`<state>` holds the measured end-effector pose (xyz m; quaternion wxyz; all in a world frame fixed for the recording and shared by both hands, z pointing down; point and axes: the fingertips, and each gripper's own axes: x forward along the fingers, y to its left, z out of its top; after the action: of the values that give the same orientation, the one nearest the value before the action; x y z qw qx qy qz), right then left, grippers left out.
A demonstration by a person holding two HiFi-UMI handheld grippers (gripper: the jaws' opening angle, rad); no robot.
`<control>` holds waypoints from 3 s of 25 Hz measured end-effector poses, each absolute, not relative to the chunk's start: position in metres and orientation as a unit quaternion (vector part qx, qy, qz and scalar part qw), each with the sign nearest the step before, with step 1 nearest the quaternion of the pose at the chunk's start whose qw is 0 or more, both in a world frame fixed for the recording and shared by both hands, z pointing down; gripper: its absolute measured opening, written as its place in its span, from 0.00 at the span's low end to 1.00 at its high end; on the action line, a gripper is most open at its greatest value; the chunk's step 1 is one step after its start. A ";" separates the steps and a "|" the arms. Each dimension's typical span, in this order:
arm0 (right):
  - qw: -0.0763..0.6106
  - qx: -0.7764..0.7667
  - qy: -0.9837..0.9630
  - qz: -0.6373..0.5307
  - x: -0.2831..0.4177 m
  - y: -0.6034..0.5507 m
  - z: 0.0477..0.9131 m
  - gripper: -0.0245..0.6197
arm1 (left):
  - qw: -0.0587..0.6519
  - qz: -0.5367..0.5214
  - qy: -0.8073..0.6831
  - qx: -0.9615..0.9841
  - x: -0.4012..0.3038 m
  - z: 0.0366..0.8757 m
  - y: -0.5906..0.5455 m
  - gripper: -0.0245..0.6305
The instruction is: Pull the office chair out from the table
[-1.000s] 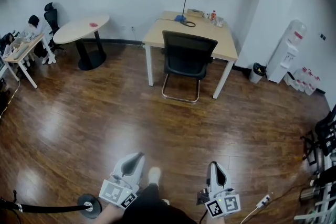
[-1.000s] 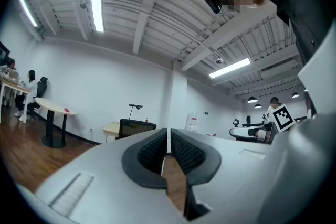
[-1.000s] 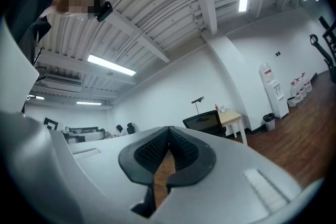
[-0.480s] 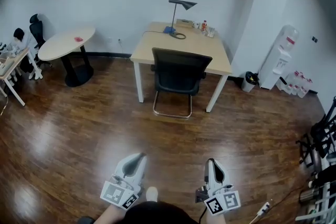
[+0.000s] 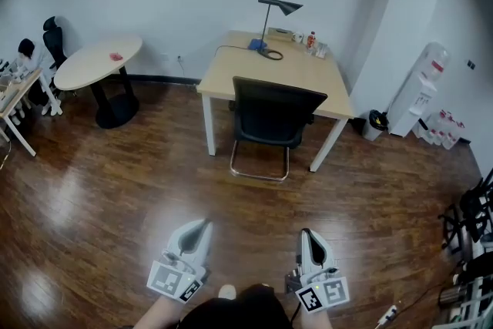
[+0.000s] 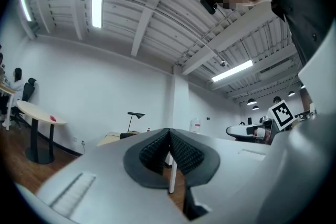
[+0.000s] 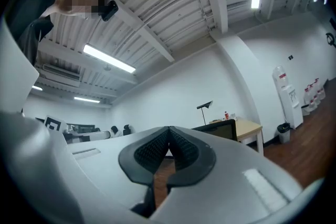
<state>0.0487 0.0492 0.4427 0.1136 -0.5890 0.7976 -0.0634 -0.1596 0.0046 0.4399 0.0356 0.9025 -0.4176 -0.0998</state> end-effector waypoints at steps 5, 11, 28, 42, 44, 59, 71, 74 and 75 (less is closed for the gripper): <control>0.109 -0.600 0.789 -0.075 0.072 0.007 0.457 0.06 | 0.054 -0.089 -0.420 0.901 -0.147 0.454 -0.037 0.04; 0.111 -0.587 0.798 -0.079 0.103 -0.069 0.469 0.06 | 0.055 -0.087 -0.437 0.894 -0.124 0.465 -0.109 0.04; 0.134 -0.556 0.816 -0.085 0.218 -0.247 0.456 0.06 | 0.039 -0.069 -0.448 0.890 -0.007 0.452 -0.274 0.04; 0.115 -0.572 0.806 -0.103 0.254 -0.303 0.475 0.06 | 0.058 -0.050 -0.441 0.894 0.022 0.477 -0.340 0.04; 0.114 -0.580 0.800 -0.099 0.262 -0.311 0.474 0.06 | 0.063 -0.051 -0.436 0.897 0.028 0.480 -0.356 0.04; 0.054 -0.576 0.815 -0.035 0.256 -0.429 0.454 0.11 | 0.001 -0.052 -0.376 0.925 0.051 0.447 -0.489 0.04; -0.149 -0.477 0.866 0.038 0.190 -0.532 0.491 0.41 | -0.104 0.116 -0.252 0.955 0.067 0.493 -0.571 0.07; -0.207 -0.452 0.866 0.052 0.181 -0.547 0.510 0.42 | -0.138 0.180 -0.193 0.955 0.077 0.513 -0.578 0.20; -0.233 -0.441 0.865 0.057 0.180 -0.551 0.517 0.43 | -0.150 0.206 -0.173 0.951 0.080 0.521 -0.580 0.23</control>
<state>0.1797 -0.5513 0.5174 -0.2330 -0.4410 0.8649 0.0569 0.0805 -0.5796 0.5213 -0.1500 0.9514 -0.1731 0.2057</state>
